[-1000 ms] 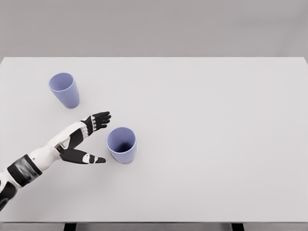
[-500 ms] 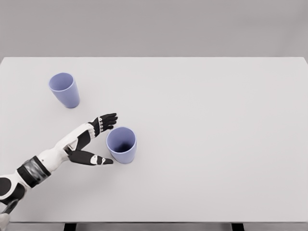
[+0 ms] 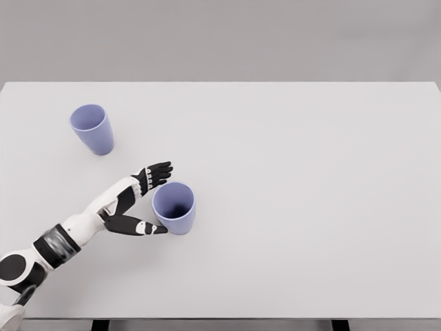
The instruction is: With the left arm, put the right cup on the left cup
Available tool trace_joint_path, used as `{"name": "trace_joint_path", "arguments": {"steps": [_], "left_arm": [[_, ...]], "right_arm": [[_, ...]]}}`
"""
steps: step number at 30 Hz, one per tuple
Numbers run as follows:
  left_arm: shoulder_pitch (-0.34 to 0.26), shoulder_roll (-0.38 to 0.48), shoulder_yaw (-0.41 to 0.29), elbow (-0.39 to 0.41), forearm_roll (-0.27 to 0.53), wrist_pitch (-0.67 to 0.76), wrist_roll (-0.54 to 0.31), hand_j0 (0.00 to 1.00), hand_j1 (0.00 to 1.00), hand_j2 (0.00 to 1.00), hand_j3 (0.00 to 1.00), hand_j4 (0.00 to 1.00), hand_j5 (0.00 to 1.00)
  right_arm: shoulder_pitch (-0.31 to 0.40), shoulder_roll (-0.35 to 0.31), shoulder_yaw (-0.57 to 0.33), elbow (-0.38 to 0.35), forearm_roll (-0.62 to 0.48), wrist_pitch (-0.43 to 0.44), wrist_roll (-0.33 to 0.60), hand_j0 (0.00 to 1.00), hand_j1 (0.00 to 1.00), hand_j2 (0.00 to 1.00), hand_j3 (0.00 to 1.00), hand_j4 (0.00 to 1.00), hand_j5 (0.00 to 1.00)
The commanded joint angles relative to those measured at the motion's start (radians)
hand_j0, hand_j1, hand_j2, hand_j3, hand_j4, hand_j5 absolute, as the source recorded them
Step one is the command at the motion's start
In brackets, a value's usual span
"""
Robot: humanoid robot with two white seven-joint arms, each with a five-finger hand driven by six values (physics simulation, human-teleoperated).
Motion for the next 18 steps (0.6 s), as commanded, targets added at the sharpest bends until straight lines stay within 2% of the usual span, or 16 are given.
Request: {"name": "trace_joint_path", "arguments": {"steps": [1,18], "left_arm": [[0.0,-0.007,-0.002,0.001,0.005,0.001,0.0,1.0,1.0,1.0,1.0,1.0,1.0],[-0.002,-0.03,-0.019,0.01,0.002,0.001,0.0,1.0,1.0,1.0,1.0,1.0,1.0]], "right_arm": [[0.0,0.0,0.0,0.0,0.0,-0.002,0.0,1.0,1.0,1.0,1.0,1.0,1.0],[0.0,0.0,0.0,0.0,0.0,0.0,0.0,1.0,1.0,1.0,1.0,1.0,1.0]]}}
